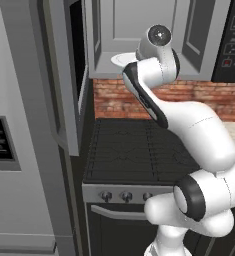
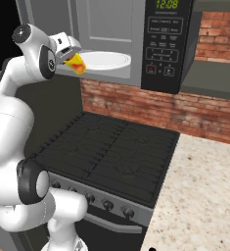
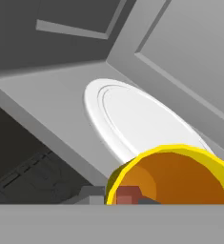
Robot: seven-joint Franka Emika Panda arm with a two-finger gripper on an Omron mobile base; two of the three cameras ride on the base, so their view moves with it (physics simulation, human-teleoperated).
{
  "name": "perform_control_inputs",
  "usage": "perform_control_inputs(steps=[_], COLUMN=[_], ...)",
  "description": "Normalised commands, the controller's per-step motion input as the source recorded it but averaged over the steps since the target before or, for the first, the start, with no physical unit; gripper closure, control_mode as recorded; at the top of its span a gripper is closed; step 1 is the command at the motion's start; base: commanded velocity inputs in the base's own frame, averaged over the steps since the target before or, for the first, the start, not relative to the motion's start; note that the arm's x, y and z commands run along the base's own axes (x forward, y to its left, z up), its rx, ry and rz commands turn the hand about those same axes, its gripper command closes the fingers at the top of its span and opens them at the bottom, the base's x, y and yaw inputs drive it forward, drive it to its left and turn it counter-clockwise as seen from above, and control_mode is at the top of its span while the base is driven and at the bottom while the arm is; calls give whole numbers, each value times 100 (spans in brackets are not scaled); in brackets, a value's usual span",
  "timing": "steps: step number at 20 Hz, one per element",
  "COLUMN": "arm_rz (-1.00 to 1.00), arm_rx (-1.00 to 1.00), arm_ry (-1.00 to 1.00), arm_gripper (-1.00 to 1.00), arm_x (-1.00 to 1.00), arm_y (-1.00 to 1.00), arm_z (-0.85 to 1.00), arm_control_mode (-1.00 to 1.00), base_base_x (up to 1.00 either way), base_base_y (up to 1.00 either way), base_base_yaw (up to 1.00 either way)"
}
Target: Place the microwavable item in the microwave. Then, close the microwave door and press the start button.
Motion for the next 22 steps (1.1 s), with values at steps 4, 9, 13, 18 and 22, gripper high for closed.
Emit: perform_control_inputs(steps=[4, 9, 13, 18, 22], arm_rz=[0, 0, 0, 0, 0], arm_rx=[0, 0, 0, 0, 0], arm_ry=[-2, 0, 2, 1, 0], arm_gripper=[100, 100, 100, 100, 100], arm_x=[65, 59, 57, 42, 21], arm_y=[-14, -16, -15, -18, -20], arm_z=[27, 7, 0, 1, 0], arm_control_mode=[-100, -100, -100, -100, -100], base_base_x=[0, 0, 0, 0, 0], base_base_y=[0, 0, 0, 0, 0], base_base_yaw=[0, 0, 0, 0, 0])
